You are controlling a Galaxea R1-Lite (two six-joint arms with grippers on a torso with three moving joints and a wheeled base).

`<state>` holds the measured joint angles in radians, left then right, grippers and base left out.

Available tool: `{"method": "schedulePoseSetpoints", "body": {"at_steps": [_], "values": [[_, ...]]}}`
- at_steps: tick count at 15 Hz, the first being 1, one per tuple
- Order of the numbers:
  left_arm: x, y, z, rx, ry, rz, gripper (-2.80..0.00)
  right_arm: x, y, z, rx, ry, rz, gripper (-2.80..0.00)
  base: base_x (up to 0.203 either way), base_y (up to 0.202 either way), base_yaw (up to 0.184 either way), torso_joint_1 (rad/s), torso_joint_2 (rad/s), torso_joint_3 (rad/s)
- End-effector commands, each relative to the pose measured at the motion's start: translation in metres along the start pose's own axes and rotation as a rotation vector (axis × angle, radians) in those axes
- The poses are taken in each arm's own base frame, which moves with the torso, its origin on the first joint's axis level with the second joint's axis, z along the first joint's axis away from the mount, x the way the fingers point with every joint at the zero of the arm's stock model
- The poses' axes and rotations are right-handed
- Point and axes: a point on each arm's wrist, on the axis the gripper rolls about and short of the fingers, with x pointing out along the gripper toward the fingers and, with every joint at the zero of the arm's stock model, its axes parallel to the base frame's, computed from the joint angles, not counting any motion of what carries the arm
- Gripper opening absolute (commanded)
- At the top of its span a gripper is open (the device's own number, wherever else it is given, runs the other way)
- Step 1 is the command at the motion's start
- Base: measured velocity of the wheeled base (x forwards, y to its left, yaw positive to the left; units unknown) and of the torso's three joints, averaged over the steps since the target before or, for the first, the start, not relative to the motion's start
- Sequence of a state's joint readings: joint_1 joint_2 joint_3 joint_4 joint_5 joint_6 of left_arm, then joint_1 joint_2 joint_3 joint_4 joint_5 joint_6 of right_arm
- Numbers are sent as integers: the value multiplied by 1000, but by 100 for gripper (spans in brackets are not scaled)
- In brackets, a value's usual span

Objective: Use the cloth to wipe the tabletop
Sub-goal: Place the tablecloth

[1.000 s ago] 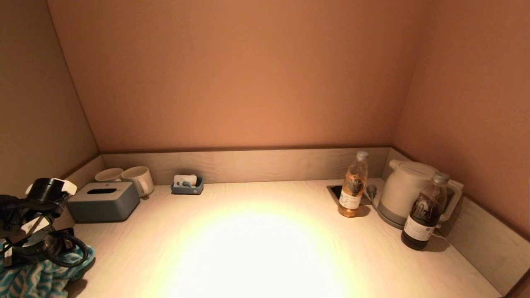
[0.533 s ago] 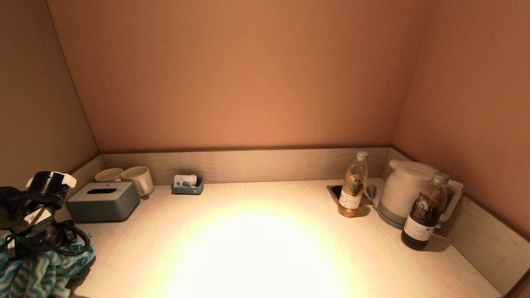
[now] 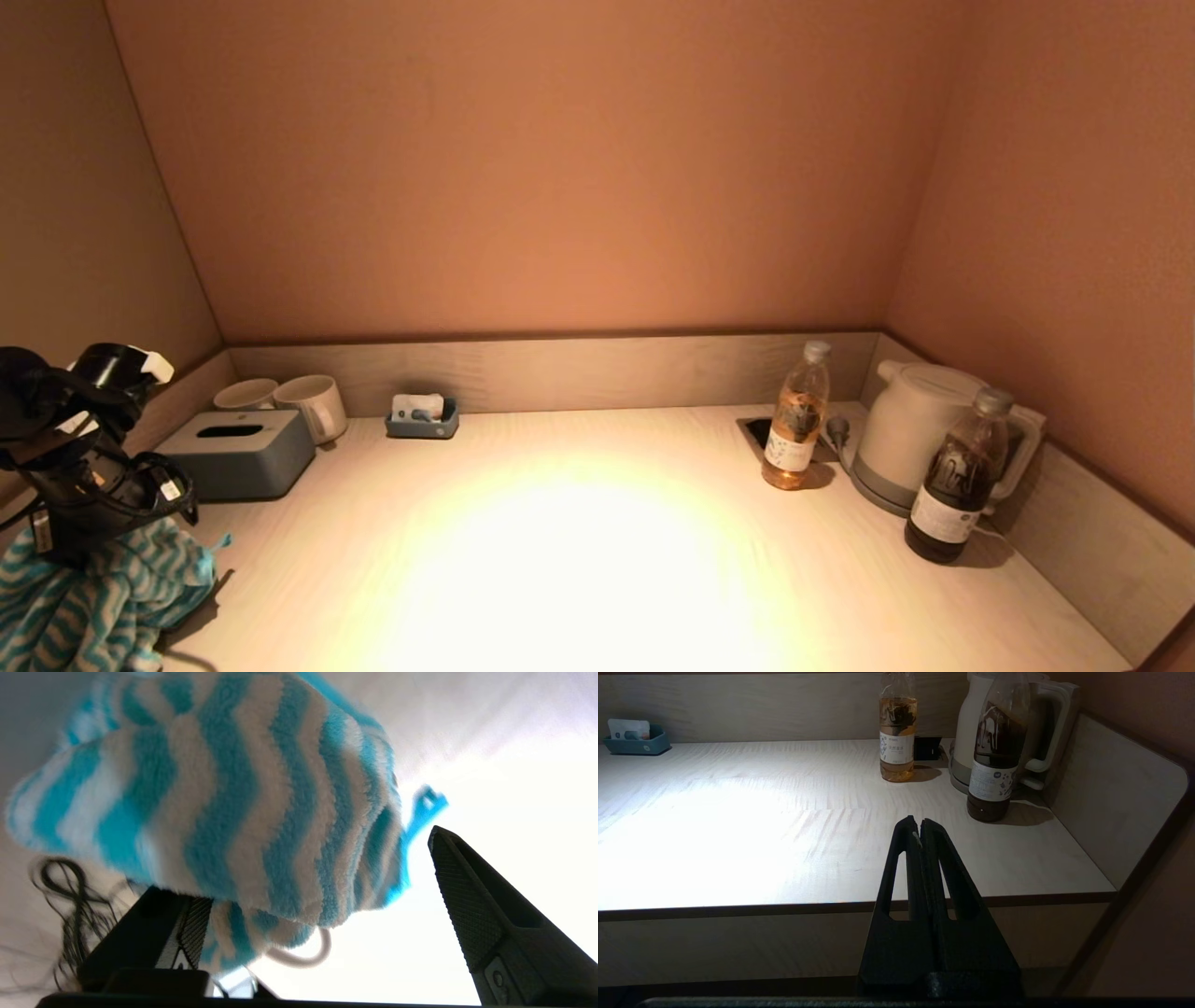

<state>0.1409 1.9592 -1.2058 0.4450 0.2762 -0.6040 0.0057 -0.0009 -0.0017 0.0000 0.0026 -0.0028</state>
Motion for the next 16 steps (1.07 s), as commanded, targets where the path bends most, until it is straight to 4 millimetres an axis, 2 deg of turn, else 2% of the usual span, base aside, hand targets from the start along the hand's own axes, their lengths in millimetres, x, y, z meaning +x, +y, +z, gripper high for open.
{"method": "schedulePoseSetpoints", "body": {"at_steps": [1, 6, 9, 13, 16], "values": [[-4, -4, 6, -9, 42, -29, 0, 0, 0, 0, 0, 1, 1, -280, 0, 0, 0, 0, 0, 0], [-9, -3, 9, -28, 171, -60, 0, 0, 0, 0, 0, 1, 1, -280, 0, 0, 0, 0, 0, 0], [-15, -2, 10, -36, 191, -80, 0, 0, 0, 0, 0, 1, 1, -280, 0, 0, 0, 0, 0, 0], [-31, 3, 9, -37, 202, -82, 0, 0, 0, 0, 0, 1, 1, -280, 0, 0, 0, 0, 0, 0], [-53, 10, 7, -39, 187, -105, 0, 0, 0, 0, 0, 2, 1, -280, 0, 0, 0, 0, 0, 0]]}}
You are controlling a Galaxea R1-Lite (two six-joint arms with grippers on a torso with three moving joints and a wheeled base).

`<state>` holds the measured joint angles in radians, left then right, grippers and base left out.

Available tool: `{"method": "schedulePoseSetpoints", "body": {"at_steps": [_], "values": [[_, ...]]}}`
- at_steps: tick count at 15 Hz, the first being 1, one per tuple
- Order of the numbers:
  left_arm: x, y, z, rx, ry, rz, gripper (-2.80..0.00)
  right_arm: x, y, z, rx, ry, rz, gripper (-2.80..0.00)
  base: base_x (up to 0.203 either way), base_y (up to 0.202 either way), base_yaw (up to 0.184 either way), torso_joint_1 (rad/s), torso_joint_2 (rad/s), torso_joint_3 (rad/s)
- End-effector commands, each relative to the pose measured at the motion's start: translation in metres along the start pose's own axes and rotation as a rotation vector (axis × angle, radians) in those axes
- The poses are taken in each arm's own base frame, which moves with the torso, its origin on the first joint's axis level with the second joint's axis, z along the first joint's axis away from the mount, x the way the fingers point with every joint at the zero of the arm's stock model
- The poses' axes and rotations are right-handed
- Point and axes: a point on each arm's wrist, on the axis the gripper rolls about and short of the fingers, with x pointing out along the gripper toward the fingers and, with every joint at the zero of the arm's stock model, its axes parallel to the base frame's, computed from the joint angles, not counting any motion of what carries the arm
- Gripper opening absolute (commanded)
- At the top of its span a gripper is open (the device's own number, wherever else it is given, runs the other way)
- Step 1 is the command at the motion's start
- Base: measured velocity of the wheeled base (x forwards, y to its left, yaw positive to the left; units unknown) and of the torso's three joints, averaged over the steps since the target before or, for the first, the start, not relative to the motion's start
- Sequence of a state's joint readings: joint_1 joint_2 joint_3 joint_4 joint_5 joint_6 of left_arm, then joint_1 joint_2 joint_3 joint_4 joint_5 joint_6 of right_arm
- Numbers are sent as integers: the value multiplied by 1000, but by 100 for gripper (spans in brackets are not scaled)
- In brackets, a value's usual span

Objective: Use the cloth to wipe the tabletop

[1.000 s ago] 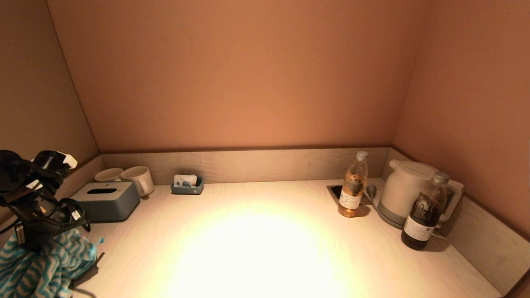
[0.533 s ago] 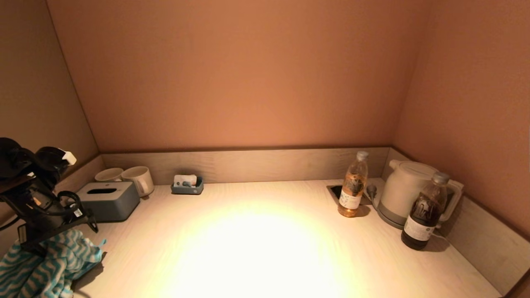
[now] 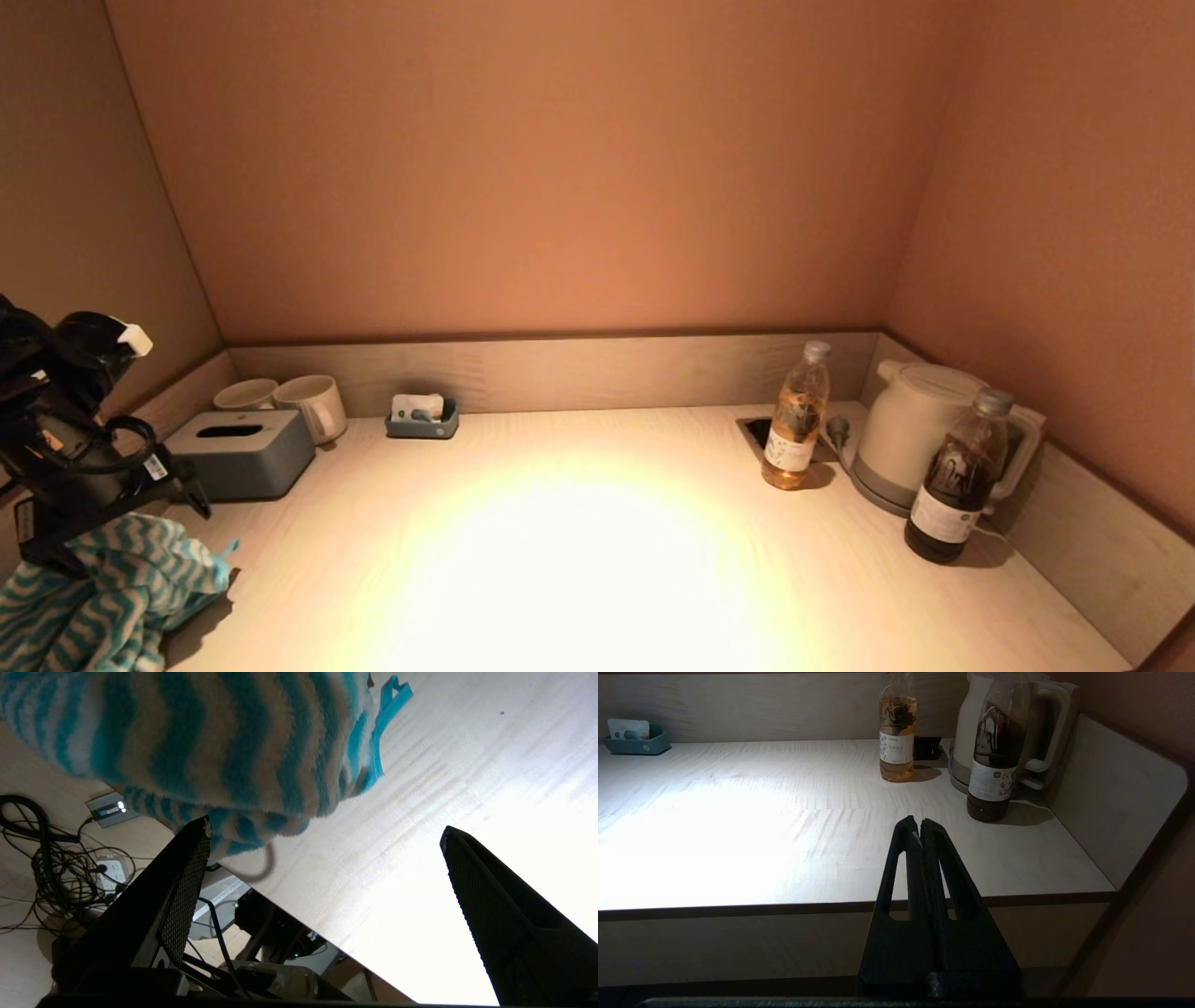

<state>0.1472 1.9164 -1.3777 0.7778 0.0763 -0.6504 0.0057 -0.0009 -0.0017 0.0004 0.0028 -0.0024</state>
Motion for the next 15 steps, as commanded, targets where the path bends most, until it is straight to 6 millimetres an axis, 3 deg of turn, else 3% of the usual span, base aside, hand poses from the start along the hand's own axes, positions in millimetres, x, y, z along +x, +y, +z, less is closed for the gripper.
{"method": "schedulePoseSetpoints", "body": {"at_steps": [1, 4, 6, 10, 12, 13, 15], "values": [[-25, 5, -5, -5, -28, -51, 0, 0, 0, 0, -1, 2, 1, -280, 0, 0, 0, 0, 0, 0], [-55, 10, -13, -4, -35, -129, 0, 0, 0, 0, -1, 1, 1, -280, 0, 0, 0, 0, 0, 0], [-60, 10, -16, 2, -40, -142, 0, 0, 0, 0, -1, 1, 1, -280, 0, 0, 0, 0, 0, 0], [-129, 26, -51, 58, -211, -287, 0, 0, 0, 0, -1, 1, 1, -280, 0, 0, 0, 0, 0, 0], [-143, 30, -60, 92, -255, -314, 0, 0, 0, 0, -1, 1, 1, -280, 0, 0, 0, 0, 0, 0], [-148, 34, -64, 133, -277, -321, -280, 0, 0, 0, -1, 1, 1, -280, 0, 0, 0, 0, 0, 0], [-156, 41, -71, 196, -333, -348, -280, 0, 0, 0, -1, 1, 1, -280, 0, 0, 0, 0, 0, 0]]}}
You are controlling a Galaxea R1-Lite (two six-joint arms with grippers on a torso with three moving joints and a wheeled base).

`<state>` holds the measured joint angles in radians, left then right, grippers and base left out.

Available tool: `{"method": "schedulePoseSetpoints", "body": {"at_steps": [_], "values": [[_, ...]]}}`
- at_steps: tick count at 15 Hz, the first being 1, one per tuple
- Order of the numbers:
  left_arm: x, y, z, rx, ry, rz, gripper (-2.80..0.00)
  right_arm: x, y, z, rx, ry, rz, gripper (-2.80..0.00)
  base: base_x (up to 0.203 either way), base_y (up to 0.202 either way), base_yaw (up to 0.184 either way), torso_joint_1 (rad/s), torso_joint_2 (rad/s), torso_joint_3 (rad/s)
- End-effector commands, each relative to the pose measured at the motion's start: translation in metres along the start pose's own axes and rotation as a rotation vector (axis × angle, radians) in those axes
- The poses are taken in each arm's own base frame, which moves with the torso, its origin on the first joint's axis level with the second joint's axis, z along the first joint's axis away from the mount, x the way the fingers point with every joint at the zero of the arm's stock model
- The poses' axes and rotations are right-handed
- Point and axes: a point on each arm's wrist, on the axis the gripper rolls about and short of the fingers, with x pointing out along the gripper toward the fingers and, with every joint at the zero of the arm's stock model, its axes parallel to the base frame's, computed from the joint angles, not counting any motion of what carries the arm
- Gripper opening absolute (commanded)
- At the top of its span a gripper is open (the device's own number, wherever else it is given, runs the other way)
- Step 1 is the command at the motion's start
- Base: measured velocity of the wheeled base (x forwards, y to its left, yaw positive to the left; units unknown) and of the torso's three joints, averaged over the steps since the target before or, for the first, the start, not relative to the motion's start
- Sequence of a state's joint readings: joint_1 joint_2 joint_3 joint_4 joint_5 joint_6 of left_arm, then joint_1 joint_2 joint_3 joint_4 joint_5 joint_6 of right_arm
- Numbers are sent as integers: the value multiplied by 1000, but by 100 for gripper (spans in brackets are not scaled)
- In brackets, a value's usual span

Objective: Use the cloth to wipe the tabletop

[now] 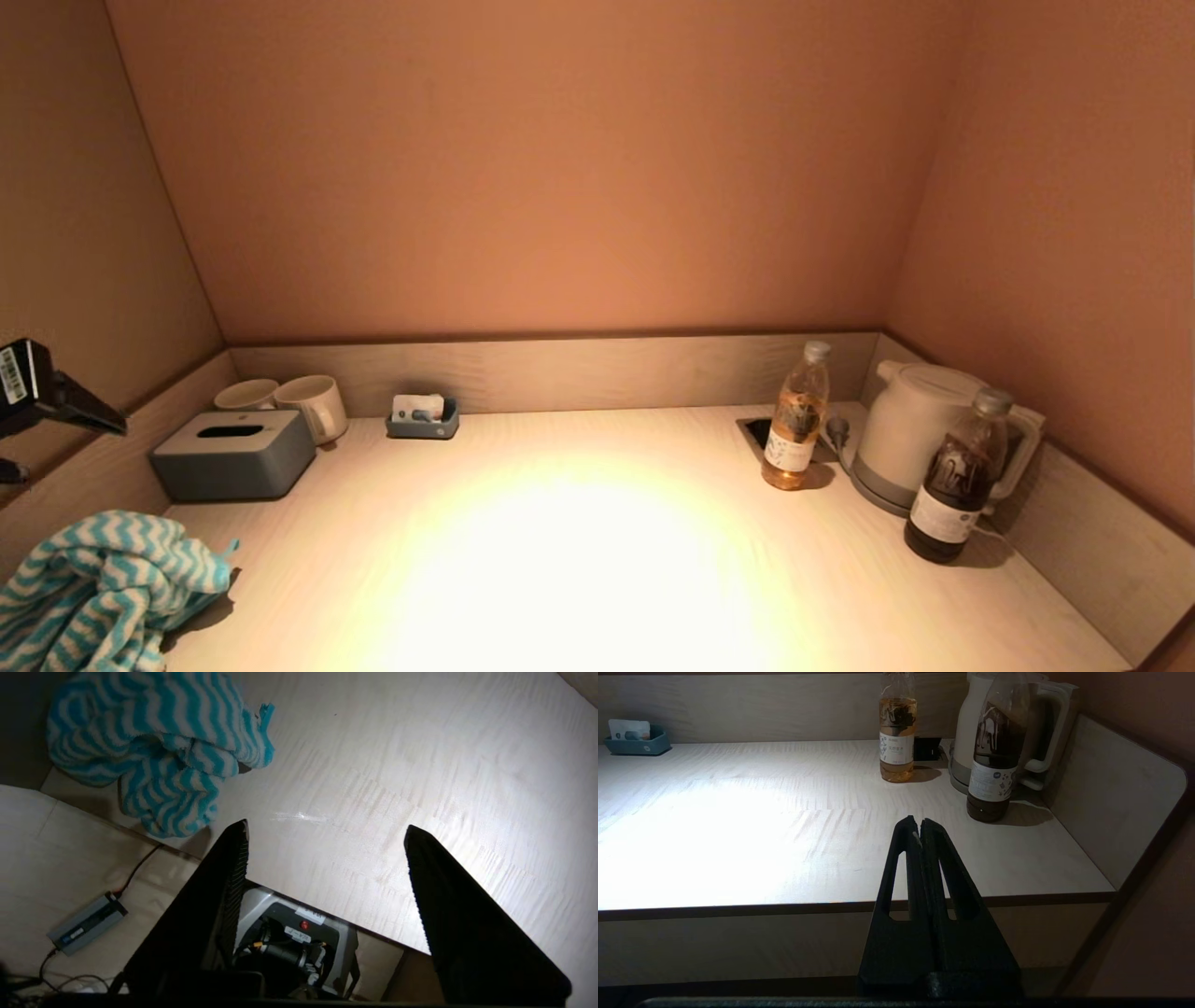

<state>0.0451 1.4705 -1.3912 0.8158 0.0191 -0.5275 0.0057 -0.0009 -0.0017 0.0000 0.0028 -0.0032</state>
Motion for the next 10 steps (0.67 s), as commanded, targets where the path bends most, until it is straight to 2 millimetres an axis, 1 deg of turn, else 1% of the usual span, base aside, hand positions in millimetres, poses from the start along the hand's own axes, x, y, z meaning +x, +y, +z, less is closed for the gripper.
{"method": "schedulePoseSetpoints", "body": {"at_steps": [1, 4, 5, 6, 7, 8, 10], "values": [[-17, 4, -8, 39, -62, -39, -280, 0, 0, 0, 0, 1, 1, -280, 0, 0, 0, 0, 0, 0], [-20, 6, -12, 119, -135, -73, -280, 0, 0, 0, 0, 1, 1, -280, 0, 0, 0, 0, 0, 0], [-16, 9, -18, 155, -174, -89, -280, 0, 0, 0, 0, 1, 1, -280, 0, 0, 0, 0, 0, 0], [-10, 15, -28, 198, -207, -100, -280, 0, 0, 0, 0, 1, 1, -280, 0, 0, 0, 0, 0, 0], [-10, 19, -35, 250, -275, -125, -280, 0, 0, 0, 0, 1, 1, -280, 0, 0, 0, 0, 0, 0], [-19, 23, -41, 318, -368, -150, -280, 0, 0, 0, 0, 1, 1, -280, 0, 0, 0, 0, 0, 0], [-39, 29, -51, 407, -499, -181, -280, 0, 0, 0, 0, 1, 1, -280, 0, 0, 0, 0, 0, 0]]}}
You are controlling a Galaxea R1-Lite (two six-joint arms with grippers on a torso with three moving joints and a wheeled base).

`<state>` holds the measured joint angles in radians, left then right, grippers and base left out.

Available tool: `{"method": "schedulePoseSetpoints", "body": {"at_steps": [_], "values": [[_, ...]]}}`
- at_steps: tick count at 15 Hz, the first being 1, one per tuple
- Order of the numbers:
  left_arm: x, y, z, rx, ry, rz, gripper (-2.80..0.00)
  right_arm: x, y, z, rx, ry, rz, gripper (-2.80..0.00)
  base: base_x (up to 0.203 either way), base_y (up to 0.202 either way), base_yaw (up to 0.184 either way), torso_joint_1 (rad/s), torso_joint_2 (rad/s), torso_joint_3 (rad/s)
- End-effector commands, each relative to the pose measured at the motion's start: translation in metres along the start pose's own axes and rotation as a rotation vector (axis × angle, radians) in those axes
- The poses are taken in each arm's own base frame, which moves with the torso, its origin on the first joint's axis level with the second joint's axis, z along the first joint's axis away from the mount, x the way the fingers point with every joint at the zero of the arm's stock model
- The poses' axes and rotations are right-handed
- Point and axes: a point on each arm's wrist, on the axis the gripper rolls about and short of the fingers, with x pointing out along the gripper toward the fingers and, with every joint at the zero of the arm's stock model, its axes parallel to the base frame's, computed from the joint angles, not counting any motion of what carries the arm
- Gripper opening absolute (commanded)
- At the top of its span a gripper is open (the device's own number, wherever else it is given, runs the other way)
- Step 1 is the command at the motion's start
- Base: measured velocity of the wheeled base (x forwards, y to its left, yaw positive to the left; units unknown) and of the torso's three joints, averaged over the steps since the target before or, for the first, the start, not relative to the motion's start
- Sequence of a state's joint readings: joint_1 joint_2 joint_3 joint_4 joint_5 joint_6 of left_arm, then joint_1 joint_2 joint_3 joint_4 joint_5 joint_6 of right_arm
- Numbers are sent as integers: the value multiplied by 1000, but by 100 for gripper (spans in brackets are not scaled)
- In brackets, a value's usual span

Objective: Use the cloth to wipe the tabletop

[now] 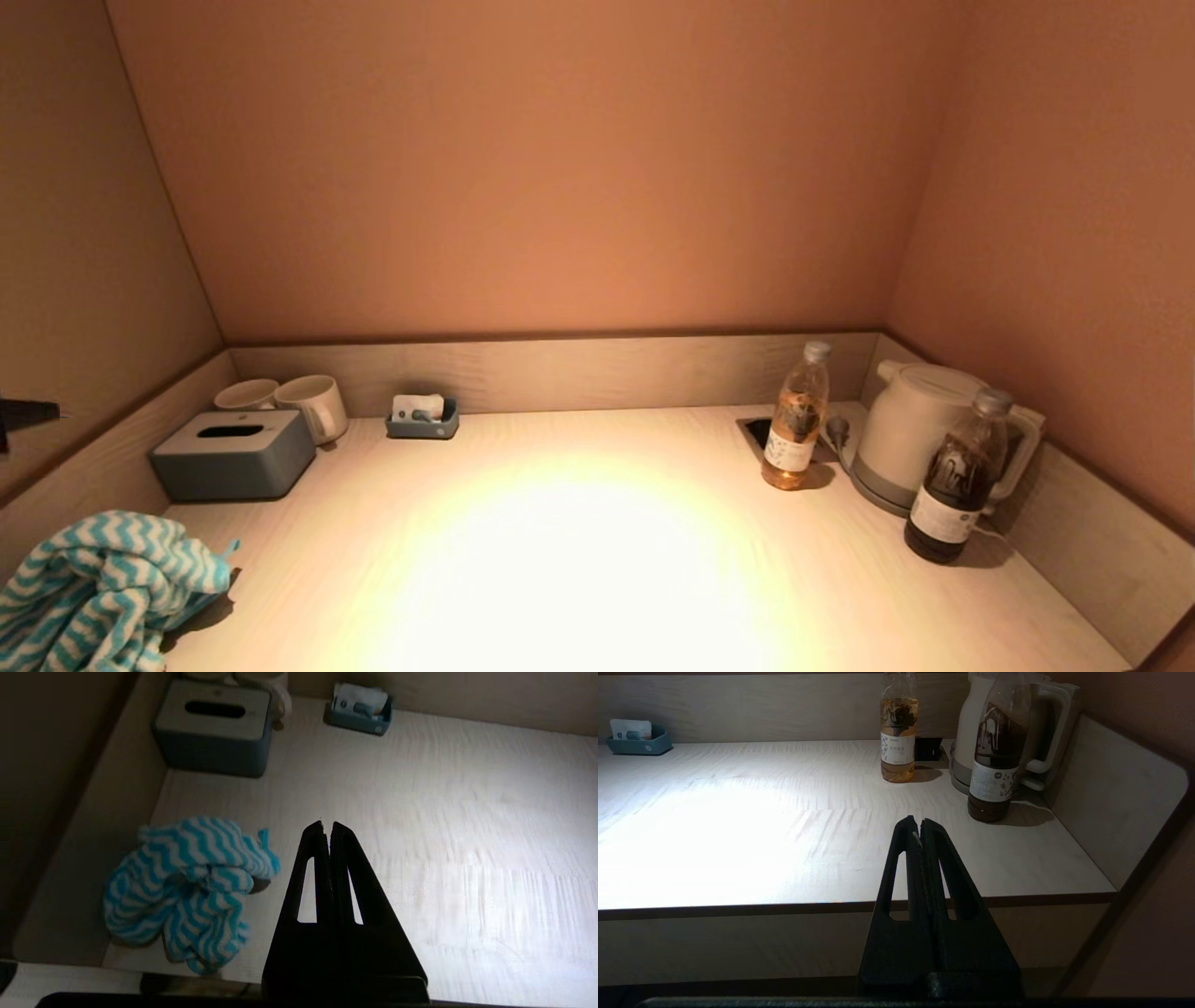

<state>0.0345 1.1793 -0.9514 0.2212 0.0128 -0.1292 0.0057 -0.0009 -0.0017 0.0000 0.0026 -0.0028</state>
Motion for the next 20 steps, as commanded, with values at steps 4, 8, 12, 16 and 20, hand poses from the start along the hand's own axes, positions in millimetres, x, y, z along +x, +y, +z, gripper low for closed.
{"method": "schedulePoseSetpoints", "body": {"at_steps": [4, 8, 12, 16, 20], "values": [[-71, -2, -13, 59, -233, -83, -280, 0, 0, 0, 0, 1, 1, -280, 0, 0, 0, 0, 0, 0], [-113, 1, -33, 68, -348, -133, -280, 0, 0, 0, 0, 1, 1, -280, 0, 0, 0, 0, 0, 0], [-151, 13, -82, 77, -473, -139, -280, 0, 0, 0, 0, 1, 1, -280, 0, 0, 0, 0, 0, 0], [-154, 20, -125, 80, -491, -97, -280, 0, 0, 0, 0, 2, 1, -280, 0, 0, 0, 0, 0, 0], [-155, 24, -152, 66, -521, -45, -280, 0, 0, 0, 0, 1, 1, -280, 0, 0, 0, 0, 0, 0]]}}
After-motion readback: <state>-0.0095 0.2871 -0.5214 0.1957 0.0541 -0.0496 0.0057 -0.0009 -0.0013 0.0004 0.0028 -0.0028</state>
